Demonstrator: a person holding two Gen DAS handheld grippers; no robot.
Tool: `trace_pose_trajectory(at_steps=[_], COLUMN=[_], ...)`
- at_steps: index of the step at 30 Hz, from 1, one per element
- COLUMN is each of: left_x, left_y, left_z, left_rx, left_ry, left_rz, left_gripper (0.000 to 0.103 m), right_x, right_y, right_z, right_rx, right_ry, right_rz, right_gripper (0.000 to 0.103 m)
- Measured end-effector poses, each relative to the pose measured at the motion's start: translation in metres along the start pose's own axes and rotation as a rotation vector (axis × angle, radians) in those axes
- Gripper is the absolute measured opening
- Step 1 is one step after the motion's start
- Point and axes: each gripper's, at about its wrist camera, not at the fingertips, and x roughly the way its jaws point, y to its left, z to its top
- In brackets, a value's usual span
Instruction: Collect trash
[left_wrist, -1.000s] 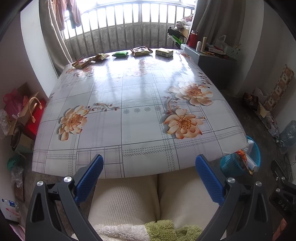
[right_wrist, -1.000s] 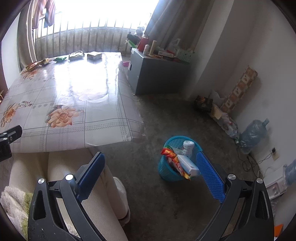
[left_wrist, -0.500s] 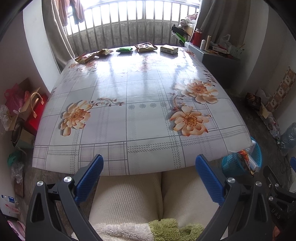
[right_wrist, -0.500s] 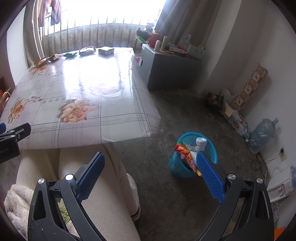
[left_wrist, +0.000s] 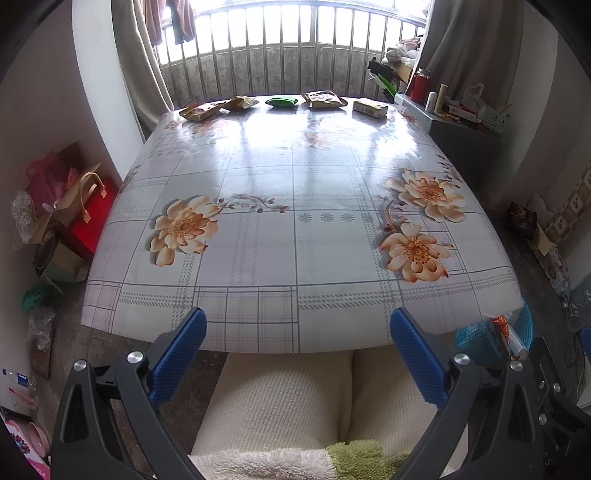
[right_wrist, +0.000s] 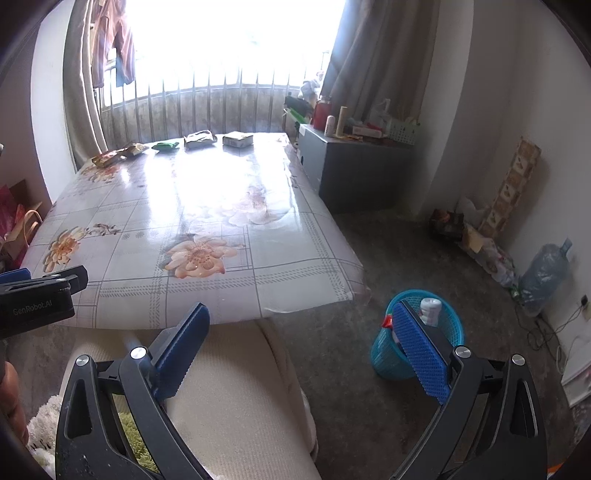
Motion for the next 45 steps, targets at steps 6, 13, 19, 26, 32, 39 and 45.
trace_pose_trajectory(at_steps=[6, 13, 19, 26, 32, 39, 45], left_x=[-0.001, -0.003, -0.003, 0.008, 0.013, 0.016, 0.01], left_y=[-0.001, -0.009, -0.012, -0.02, -0.023, -0.021, -0.017], left_z=[-0.001, -0.003, -0.004, -0.008, -0.007, -0.004, 0.011], left_rx=[0.013, 0.032, 0.035, 0.068, 0.074, 0.064, 0.046], left_ry=[0.001, -0.001, 0.013, 0.077, 0.099, 0.103, 0.089], left_rz=[-0.004, -0.005, -0.01, -0.038, -0.052, -0.061, -0.069], left_gripper=[0.097, 0.097, 0.097, 0.097, 0.097, 0.097, 0.097], right_x=[-0.003, -0.004, 0.001, 0.027, 0.031, 0.03, 0.024], right_y=[-0.004, -0.008, -0.007, -0.008, -0.012, -0.01, -0.01], right_z=[0.0, 0.0, -0.001, -0.012, -0.008, 0.001, 0.018], right_rx=[0.018, 0.043, 0.03, 0.005, 0.008, -0.028, -0.037], right_ry=[-0.016, -0.023, 0.031, 0.31, 0.405, 0.446, 0.425], right_rz=[0.016, 0.02, 0.024, 0.055, 0.066, 0.062, 0.054], right_gripper=[0.095, 0.095, 0.095, 0.095, 0.095, 0.095, 0.095])
